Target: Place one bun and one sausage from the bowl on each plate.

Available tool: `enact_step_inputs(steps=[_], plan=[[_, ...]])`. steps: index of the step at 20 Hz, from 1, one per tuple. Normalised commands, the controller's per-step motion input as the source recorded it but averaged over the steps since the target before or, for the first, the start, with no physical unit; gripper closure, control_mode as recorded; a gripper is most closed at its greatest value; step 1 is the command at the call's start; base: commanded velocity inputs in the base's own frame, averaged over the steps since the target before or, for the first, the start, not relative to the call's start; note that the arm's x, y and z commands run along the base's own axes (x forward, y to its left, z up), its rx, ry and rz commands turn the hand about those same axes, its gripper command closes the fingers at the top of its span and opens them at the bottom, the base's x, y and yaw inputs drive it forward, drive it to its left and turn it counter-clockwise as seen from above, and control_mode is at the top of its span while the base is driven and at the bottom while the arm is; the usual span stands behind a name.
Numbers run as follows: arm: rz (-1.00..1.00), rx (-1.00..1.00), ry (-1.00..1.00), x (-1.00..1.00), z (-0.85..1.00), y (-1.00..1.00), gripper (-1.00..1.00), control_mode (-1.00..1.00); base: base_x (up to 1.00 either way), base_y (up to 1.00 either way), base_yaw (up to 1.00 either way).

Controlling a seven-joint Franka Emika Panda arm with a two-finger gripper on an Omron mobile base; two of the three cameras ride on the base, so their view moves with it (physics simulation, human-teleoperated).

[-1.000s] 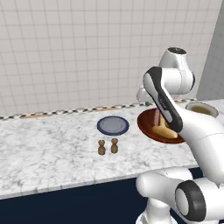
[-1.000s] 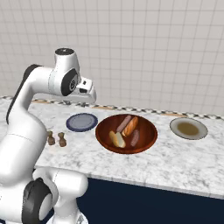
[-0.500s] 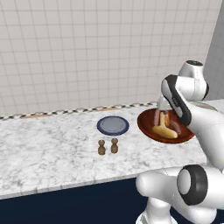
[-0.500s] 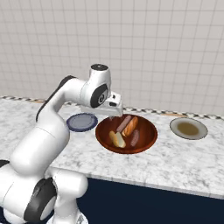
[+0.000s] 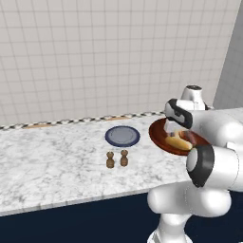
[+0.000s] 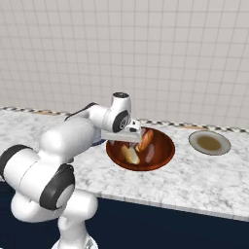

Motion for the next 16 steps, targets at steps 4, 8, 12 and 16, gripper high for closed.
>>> enact_step_inputs(steps=[4,8,12,16], plan=[[-0.03,-0.02,0.04,0.39,-0.66,-0.28,-1.00,-1.00,0.00,0.00,0.00],[-0.01,0.00,0.01,0.36,-0.55,-0.08,-1.00,-1.00,0.00,0.00,0.00],[0.00,-0.01,0.14,0.10,-0.29,0.00,-1.00,-1.00,0.00,0.00,0.00],[0.00,-0.02,0.01,0.00,-0.14,0.01,-1.00,-1.00,0.00,0.00,0.00]])
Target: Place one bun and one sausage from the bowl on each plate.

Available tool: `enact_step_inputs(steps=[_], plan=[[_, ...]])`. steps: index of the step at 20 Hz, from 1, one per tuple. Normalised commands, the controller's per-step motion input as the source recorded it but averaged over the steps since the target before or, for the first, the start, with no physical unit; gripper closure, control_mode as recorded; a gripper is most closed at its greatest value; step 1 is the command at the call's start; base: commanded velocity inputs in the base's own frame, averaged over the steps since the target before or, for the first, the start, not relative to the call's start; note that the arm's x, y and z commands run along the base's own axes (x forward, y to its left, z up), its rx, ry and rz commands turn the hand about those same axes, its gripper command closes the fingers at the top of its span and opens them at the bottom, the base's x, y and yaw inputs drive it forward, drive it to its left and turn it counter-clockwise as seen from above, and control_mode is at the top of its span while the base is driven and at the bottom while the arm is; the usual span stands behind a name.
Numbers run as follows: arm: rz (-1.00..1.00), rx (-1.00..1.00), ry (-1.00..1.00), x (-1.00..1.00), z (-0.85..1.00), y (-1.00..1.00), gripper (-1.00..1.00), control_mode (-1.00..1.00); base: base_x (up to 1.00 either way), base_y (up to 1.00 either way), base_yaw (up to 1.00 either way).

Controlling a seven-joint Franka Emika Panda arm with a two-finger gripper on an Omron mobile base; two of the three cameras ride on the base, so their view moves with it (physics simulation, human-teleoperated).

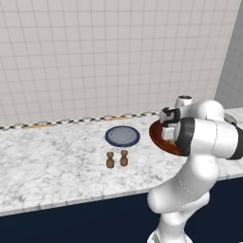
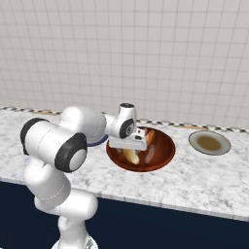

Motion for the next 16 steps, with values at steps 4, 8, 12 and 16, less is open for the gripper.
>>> enact_step_inputs(steps=[4,8,12,16], plan=[[0.10,-0.11,-0.05,-0.13,0.01,0.30,-1.00,-1.00,0.00,0.00,0.00],[0.09,-0.04,-0.01,0.00,0.01,0.16,-1.00,-1.00,0.00,0.00,0.00],[0.09,-0.04,0.03,0.00,-0.18,0.09,1.00,-1.00,0.00,0.00,0.00],[0.05,0.00,0.00,0.00,-0.08,0.00,1.00,-1.00,0.00,0.00,0.00]])
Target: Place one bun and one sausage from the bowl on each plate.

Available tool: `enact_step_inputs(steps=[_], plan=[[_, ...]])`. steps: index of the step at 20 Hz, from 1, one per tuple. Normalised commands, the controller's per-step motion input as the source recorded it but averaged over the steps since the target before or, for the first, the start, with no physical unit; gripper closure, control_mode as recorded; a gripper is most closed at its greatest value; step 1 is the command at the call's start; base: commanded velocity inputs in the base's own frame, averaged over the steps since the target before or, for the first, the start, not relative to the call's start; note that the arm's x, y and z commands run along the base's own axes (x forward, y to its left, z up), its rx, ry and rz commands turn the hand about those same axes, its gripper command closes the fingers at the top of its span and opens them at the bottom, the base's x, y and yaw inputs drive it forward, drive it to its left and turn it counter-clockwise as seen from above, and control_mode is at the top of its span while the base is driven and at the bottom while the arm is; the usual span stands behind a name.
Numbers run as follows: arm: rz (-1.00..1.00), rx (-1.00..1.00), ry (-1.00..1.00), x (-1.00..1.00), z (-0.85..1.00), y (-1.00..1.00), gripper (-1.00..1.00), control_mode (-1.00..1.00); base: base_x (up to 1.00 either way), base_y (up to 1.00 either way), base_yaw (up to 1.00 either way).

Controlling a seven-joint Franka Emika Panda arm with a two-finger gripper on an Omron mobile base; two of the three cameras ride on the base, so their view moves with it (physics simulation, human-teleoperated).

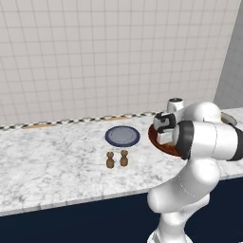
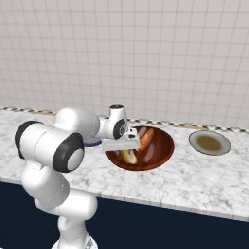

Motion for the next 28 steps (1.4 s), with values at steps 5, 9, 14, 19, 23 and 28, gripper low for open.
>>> enact_step_inputs(steps=[5,9,14,19,23,28], plan=[[0.01,0.00,-0.12,-0.02,0.62,0.28,1.00,-1.00,0.00,0.00,0.00],[0.06,0.00,-0.24,0.05,0.99,0.97,1.00,-1.00,0.00,0.00,0.00],[0.00,0.01,-0.10,0.52,0.45,1.00,1.00,-1.00,0.00,0.00,0.00],[0.00,0.04,-0.09,0.76,0.01,1.00,1.00,-1.00,0.00,0.00,0.00],[0.00,0.03,0.00,0.68,-0.44,0.77,1.00,-1.00,0.00,0.00,0.00],[0.00,0.00,0.00,0.36,-0.55,0.14,-1.00,-1.00,0.00,0.00,0.00]])
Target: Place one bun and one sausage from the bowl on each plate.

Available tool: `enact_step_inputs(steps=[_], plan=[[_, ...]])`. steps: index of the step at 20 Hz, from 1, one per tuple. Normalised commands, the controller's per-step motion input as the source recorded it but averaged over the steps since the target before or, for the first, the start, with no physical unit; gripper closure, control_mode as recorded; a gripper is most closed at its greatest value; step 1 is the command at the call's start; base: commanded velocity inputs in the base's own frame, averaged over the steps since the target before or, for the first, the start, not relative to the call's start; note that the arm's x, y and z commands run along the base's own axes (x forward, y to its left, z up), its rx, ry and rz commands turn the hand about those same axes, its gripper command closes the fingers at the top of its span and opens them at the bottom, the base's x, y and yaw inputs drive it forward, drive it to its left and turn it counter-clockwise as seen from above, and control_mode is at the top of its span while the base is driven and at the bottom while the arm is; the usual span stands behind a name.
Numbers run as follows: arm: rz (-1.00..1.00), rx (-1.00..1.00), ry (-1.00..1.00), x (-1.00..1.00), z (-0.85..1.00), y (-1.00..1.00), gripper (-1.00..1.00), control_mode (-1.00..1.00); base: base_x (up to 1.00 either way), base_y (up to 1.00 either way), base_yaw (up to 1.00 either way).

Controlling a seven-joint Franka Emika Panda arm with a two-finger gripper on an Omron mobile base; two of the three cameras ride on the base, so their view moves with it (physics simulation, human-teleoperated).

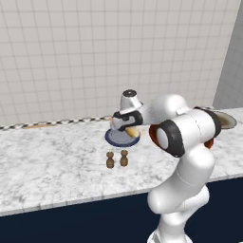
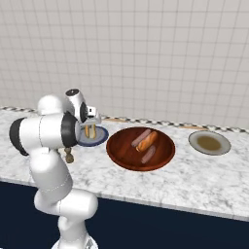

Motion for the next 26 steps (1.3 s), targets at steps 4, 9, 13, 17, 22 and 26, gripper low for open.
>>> enact_step_inputs(steps=[4,9,13,17,22,26], plan=[[0.00,0.01,0.00,0.00,-0.36,-0.01,-1.00,-1.00,0.00,0.00,0.00],[0.00,0.01,-0.17,-0.07,0.47,-0.13,-1.00,-1.00,0.00,0.00,0.00],[-0.11,0.17,-0.08,-0.86,0.84,-1.00,-1.00,-1.00,0.00,0.00,0.00],[-0.23,0.19,0.10,-0.82,0.57,-1.00,-1.00,-1.00,0.00,0.00,0.00],[-0.25,0.16,0.16,-0.71,0.50,-1.00,-1.00,-1.00,0.00,0.00,0.00],[-0.15,-0.01,0.14,-0.54,-0.06,-1.00,-1.00,-1.00,0.00,0.00,0.00]])
